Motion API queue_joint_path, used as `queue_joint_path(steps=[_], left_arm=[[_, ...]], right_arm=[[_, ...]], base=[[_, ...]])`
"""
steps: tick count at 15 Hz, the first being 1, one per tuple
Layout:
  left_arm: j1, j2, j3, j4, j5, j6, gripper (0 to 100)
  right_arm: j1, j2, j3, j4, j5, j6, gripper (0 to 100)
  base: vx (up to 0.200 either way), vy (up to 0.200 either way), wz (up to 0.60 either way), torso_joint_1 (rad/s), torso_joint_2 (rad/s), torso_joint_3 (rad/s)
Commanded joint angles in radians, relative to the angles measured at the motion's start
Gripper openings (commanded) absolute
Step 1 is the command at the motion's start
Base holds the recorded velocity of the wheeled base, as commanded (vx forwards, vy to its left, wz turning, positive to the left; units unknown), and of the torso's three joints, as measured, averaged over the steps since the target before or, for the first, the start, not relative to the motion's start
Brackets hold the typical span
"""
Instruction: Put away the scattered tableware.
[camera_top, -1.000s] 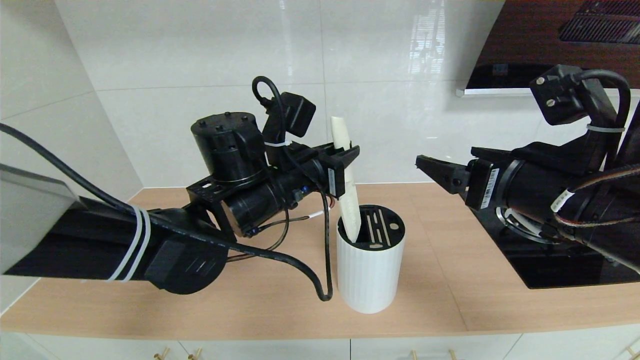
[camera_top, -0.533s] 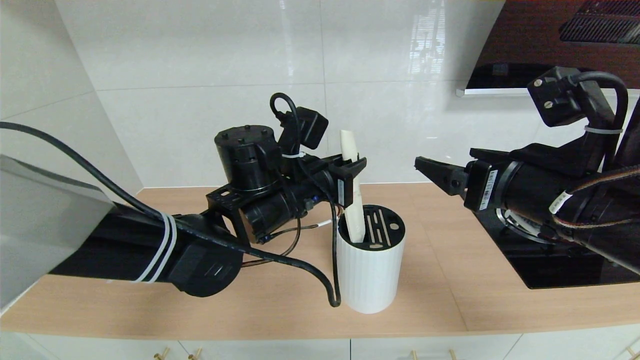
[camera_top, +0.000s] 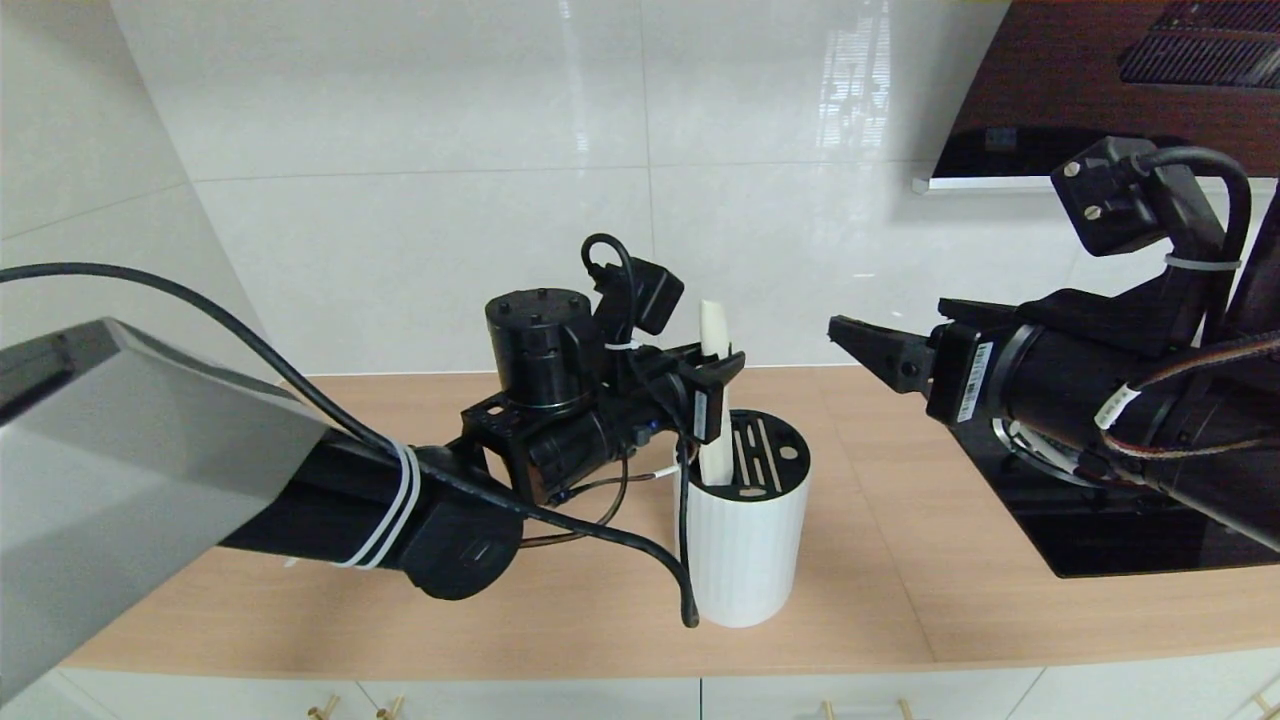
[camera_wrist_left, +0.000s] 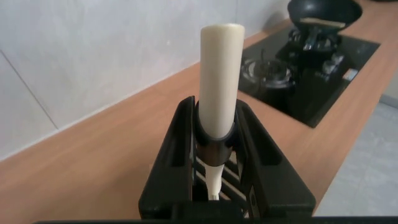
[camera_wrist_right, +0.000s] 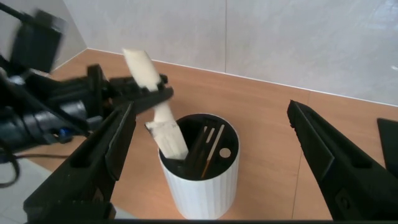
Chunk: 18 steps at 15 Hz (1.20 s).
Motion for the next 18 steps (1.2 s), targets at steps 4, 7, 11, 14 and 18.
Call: queue_joint_path(steps=[4,7,11,14,18], left_arm=[[0.000,0.080,-0.023,0.000,0.008,-0.005,0],[-0.001,0.117,-0.025,-0.020,0.008,-0.005,0],[-0.006,0.163,-0.038,-0.034,0.016,-0.005,0],[-0.009,0.182,-0.049,-0.034,0.016,-0.006,0],[-0.009,0.185,-0.051,-0.061,0.040,-0.006,0]], right_arm=[[0.000,0.007,0.001,-0.001,0.000,0.000,100],[0.000,0.010,0.001,-0.001,0.000,0.000,100],[0.000,0.012,0.003,-0.001,0.000,0.000,100],[0.000,0.015,0.003,-0.001,0.000,0.000,100],[0.000,0.016,0.003,-0.001,0.000,0.000,100]], base=[[0.000,0.000,0.00,0.000,0.00,0.000],[0.000,0.000,0.00,0.000,0.00,0.000],[0.000,0.000,0.00,0.000,0.00,0.000],[0.000,0.000,0.00,0.000,0.00,0.000],[0.000,0.000,0.00,0.000,0.00,0.000]])
